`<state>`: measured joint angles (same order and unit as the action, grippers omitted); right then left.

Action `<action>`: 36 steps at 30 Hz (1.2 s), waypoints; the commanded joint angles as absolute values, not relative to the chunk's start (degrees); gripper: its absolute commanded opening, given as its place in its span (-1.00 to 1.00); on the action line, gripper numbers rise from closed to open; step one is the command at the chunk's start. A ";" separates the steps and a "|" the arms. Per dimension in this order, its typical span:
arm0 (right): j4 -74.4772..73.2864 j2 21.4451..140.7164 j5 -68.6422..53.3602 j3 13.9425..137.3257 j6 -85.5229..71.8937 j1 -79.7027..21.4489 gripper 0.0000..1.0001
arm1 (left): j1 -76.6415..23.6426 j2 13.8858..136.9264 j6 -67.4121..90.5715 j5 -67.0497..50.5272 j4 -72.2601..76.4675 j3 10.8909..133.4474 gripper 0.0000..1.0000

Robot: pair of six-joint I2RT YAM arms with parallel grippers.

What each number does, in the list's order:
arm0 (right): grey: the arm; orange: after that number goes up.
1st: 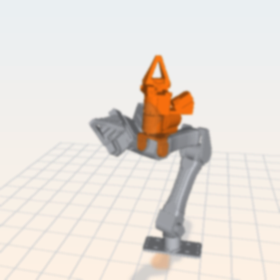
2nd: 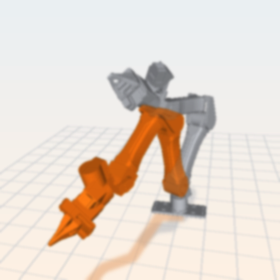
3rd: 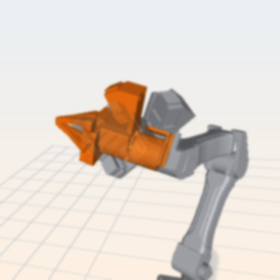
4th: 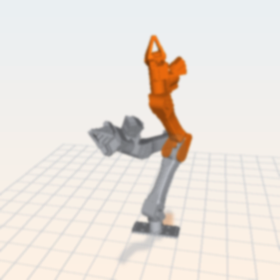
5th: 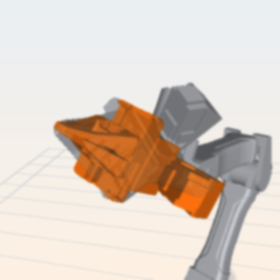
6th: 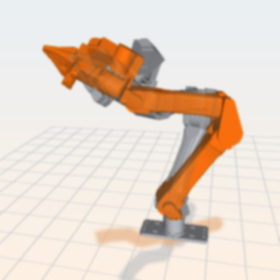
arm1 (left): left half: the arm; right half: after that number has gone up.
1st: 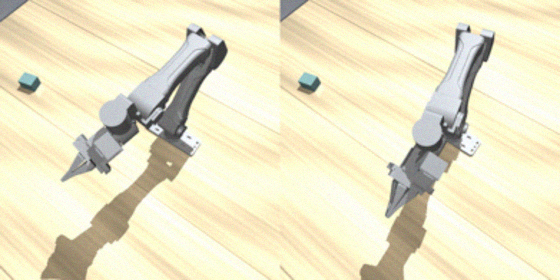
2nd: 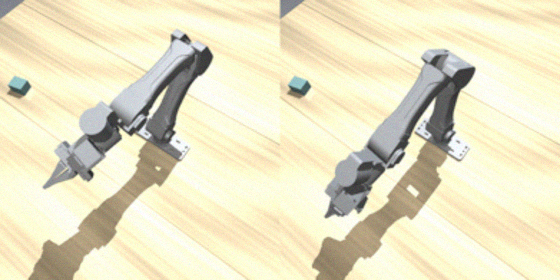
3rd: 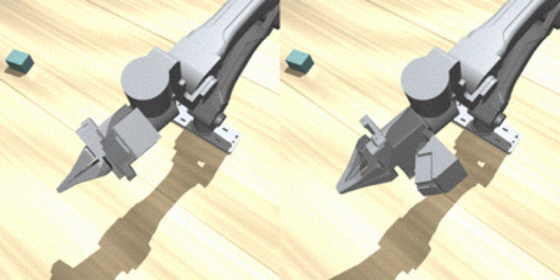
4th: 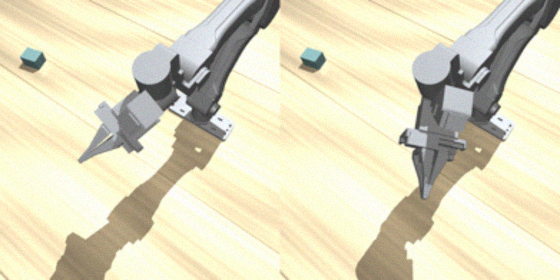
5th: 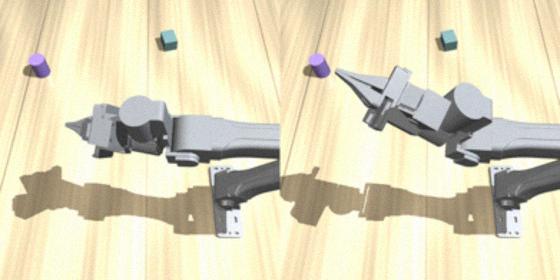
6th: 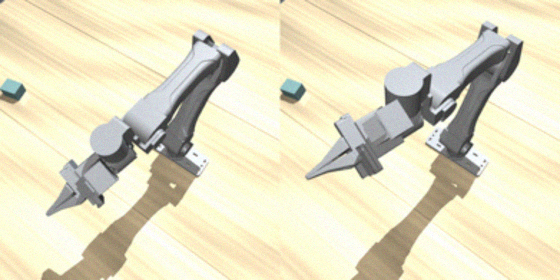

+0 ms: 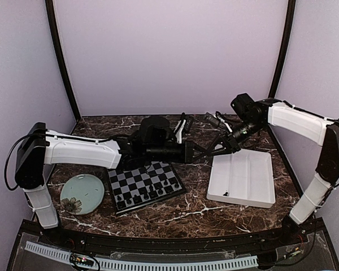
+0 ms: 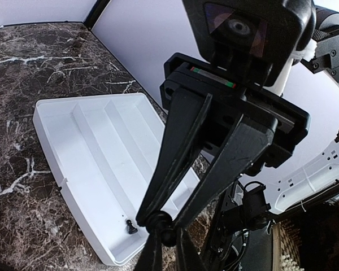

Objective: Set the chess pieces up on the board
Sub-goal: Pass from the right arm to the left, then place the pawn at f7.

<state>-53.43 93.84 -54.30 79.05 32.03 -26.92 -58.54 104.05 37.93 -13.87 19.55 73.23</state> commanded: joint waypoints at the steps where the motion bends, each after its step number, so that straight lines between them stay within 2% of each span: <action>1: -52.73 92.09 -55.11 78.05 32.30 -29.08 -0.70 | -58.27 102.83 36.78 -12.83 22.80 73.51 -0.95; 3: -53.22 91.88 -55.53 78.03 32.66 -29.09 -0.60 | -58.27 102.86 36.39 -13.05 22.78 73.62 -0.98; 6: -56.33 91.31 -57.84 78.94 35.11 -28.50 -0.24 | -58.23 102.18 35.49 -12.86 21.19 73.92 -0.99; 8: -59.27 90.77 -59.81 79.64 38.39 -27.08 0.10 | -58.15 101.10 33.89 -12.18 18.57 74.04 -0.99; 10: -61.05 90.29 -61.55 79.87 40.27 -24.72 0.21 | -58.06 99.63 31.58 -10.93 14.42 74.04 -0.99; 11: -62.17 90.26 -62.02 80.01 41.41 -23.54 0.40 | -58.02 99.08 29.52 -10.47 10.53 74.12 -0.98; 12: -63.51 90.22 -61.95 80.13 42.86 -22.53 0.87 | -58.01 97.98 28.43 -9.14 8.38 74.24 -0.98; 13: -63.86 90.20 -61.79 79.91 43.69 -21.60 0.96 | -58.01 97.42 25.81 -8.18 3.46 74.37 -0.98; 22: -45.32 84.46 -52.37 68.71 32.39 -18.98 0.97 | -57.74 93.12 15.43 1.41 -24.39 73.93 -0.97; 30: -44.72 84.81 -49.13 68.19 31.68 -19.01 0.97 | -57.66 89.45 15.60 6.17 -38.22 69.18 -0.96; 36: -44.01 85.24 -49.52 67.51 31.14 -19.00 0.97 | -56.86 85.82 17.98 7.52 -42.73 64.48 -0.95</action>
<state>-45.98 85.52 -49.60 68.12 32.14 -19.00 -57.54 89.80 16.88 5.48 -36.23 67.61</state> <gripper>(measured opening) 0.986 0.055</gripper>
